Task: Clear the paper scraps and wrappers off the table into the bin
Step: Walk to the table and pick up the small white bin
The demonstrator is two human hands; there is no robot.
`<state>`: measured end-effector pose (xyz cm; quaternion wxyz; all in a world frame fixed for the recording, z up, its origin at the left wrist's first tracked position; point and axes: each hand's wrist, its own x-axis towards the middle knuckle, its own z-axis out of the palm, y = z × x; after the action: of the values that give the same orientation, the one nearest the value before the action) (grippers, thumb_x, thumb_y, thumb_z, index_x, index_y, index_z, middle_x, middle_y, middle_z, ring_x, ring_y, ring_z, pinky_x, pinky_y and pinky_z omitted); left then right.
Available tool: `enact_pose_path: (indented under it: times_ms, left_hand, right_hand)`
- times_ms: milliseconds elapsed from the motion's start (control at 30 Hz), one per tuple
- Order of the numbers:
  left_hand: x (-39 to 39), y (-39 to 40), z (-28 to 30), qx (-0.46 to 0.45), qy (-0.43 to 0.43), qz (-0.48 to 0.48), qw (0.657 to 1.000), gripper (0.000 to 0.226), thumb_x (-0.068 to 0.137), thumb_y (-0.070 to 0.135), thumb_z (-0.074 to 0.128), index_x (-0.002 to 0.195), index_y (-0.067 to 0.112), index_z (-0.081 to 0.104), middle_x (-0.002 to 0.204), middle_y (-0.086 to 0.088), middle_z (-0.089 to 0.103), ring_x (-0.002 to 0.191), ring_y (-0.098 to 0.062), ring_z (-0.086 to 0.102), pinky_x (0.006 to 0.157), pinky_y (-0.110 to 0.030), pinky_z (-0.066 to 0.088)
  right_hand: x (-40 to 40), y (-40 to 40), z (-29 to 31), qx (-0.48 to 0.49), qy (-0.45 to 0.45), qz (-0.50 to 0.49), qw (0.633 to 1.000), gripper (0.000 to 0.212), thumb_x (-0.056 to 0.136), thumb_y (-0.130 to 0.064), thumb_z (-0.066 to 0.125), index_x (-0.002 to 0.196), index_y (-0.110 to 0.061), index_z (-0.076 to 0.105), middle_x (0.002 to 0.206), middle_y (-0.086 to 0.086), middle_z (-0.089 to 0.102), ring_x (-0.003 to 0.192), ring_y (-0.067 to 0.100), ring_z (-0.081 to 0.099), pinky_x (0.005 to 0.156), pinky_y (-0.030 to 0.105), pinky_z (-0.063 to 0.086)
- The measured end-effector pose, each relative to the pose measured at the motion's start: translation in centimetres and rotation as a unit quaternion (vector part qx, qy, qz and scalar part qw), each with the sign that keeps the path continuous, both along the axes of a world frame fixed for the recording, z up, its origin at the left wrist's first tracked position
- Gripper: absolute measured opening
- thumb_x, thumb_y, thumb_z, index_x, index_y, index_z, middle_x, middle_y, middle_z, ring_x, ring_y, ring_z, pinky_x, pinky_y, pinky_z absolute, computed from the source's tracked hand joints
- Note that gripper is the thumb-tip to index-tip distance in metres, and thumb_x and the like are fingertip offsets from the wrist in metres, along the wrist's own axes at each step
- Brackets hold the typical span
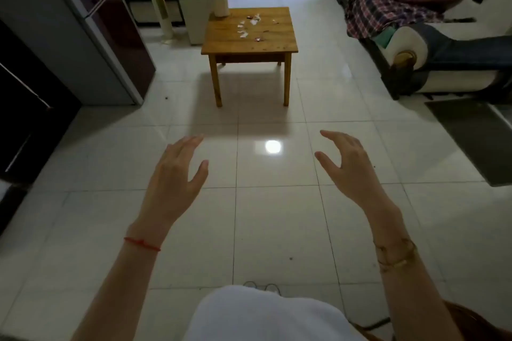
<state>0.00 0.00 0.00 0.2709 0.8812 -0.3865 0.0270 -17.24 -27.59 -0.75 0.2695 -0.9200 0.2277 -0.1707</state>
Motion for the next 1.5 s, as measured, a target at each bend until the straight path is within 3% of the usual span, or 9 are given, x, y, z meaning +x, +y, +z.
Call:
enact_pose_path:
  times_ms: [167, 367, 500, 1000, 1500]
  left_hand:
    - [0.3, -1.1, -0.5, -0.017, -0.003, 0.023, 1.0, 0.049, 0.092, 0.025, 0.05, 0.138, 0.01, 0.042, 0.139, -0.009, 0.051, 0.13, -0.023, 0.046, 0.107, -0.047, 0.038]
    - [2.1, -3.2, -1.7, -0.015, 0.017, 0.044, 0.999, 0.049, 0.092, 0.023, 0.052, 0.138, 0.01, 0.043, 0.139, -0.01, 0.051, 0.131, -0.024, 0.045, 0.109, -0.048, 0.037]
    - [5.8, -5.9, -2.8, -0.014, 0.028, 0.059, 0.998, 0.047, 0.091, 0.021, 0.053, 0.136, 0.01, 0.045, 0.139, -0.01, 0.051, 0.13, -0.024, 0.046, 0.109, -0.048, 0.036]
    - [32.8, -21.1, -2.3, -0.003, 0.031, 0.026, 0.999, 0.051, 0.092, 0.027, 0.05, 0.14, 0.017, 0.039, 0.141, -0.005, 0.048, 0.132, -0.018, 0.043, 0.111, -0.046, 0.035]
    - [56.9, -39.1, -4.2, 0.012, 0.04, 0.027, 0.999, 0.05, 0.093, 0.03, 0.048, 0.141, 0.022, 0.037, 0.142, 0.0, 0.047, 0.133, -0.014, 0.041, 0.111, -0.045, 0.036]
  right_hand:
    - [0.4, -1.6, -1.2, -0.002, 0.01, -0.004, 1.0, 0.048, 0.093, -0.03, 0.057, 0.137, -0.016, 0.046, 0.138, 0.004, 0.053, 0.132, 0.02, 0.042, 0.11, 0.044, 0.035]
    - [2.9, -4.2, -2.8, 0.01, 0.038, 0.006, 0.999, 0.047, 0.094, -0.031, 0.056, 0.138, -0.018, 0.046, 0.138, 0.003, 0.052, 0.132, 0.019, 0.041, 0.106, 0.029, 0.027]
    - [6.9, -7.1, -3.9, 0.016, 0.053, 0.003, 0.998, 0.047, 0.094, -0.03, 0.057, 0.138, -0.017, 0.046, 0.139, 0.004, 0.052, 0.132, 0.02, 0.042, 0.106, 0.029, 0.027]
    - [33.9, -20.8, -2.5, 0.022, 0.023, -0.009, 0.999, 0.046, 0.094, -0.028, 0.057, 0.137, -0.015, 0.047, 0.137, 0.002, 0.053, 0.131, 0.018, 0.043, 0.108, 0.031, 0.031]
    - [57.7, -38.0, -5.4, 0.035, 0.03, -0.015, 0.999, 0.045, 0.094, -0.028, 0.058, 0.135, -0.014, 0.048, 0.134, 0.005, 0.055, 0.127, 0.019, 0.047, 0.103, 0.026, 0.031]
